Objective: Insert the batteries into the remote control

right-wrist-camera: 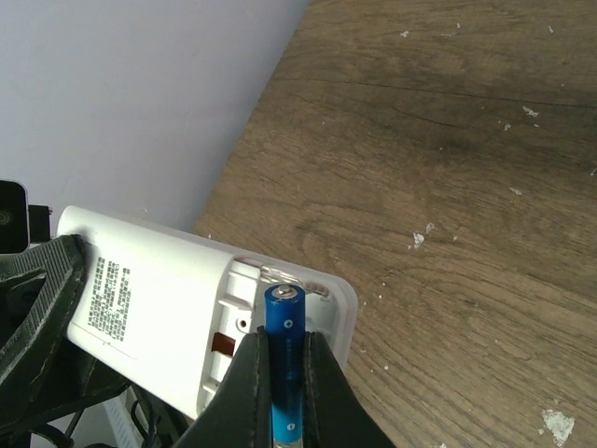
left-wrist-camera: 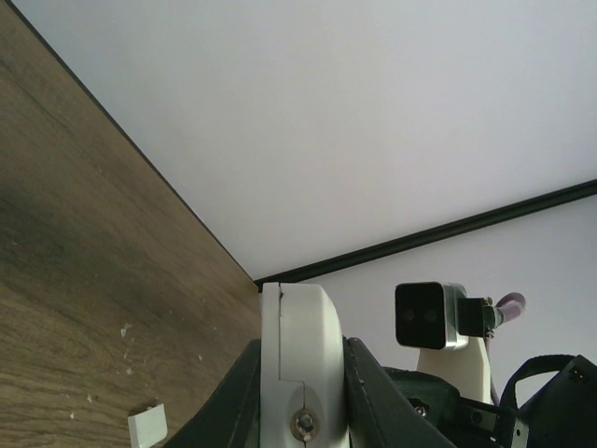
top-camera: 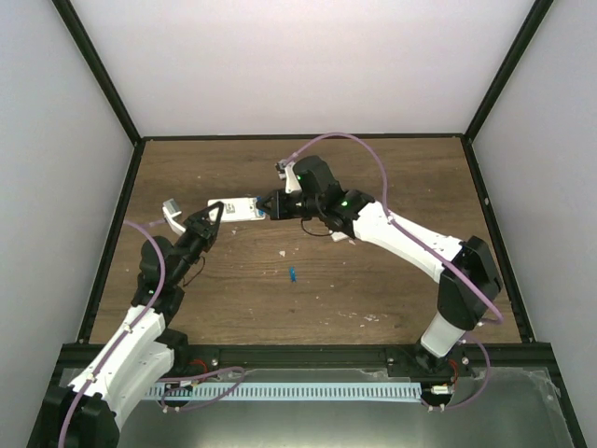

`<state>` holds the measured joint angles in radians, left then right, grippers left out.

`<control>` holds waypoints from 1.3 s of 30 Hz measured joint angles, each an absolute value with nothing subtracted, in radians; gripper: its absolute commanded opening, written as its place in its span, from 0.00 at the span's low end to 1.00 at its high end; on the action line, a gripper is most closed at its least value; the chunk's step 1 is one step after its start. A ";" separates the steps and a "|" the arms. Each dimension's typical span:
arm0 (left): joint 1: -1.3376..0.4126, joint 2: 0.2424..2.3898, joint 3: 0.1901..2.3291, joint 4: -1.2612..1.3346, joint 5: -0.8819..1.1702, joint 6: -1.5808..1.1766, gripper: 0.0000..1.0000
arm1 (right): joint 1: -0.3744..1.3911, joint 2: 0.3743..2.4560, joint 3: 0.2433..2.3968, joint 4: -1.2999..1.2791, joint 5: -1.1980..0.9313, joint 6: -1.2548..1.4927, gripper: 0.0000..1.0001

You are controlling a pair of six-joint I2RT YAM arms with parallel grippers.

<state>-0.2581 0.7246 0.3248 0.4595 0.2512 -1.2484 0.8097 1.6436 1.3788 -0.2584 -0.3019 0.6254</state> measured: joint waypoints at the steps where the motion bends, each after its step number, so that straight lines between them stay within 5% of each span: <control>1: -0.258 0.725 0.325 0.459 0.250 -1.248 0.00 | 0.810 1.648 1.386 -0.265 -0.302 0.625 0.01; 39: -0.261 0.724 0.325 0.471 0.245 -1.234 0.00 | 0.828 1.675 1.500 -0.418 -0.257 0.553 0.17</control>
<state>-0.2607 0.7242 0.3252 0.4713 0.2455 -1.2343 0.8284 1.6749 1.4998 -0.4179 -0.2565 0.5529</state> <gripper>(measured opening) 0.172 0.157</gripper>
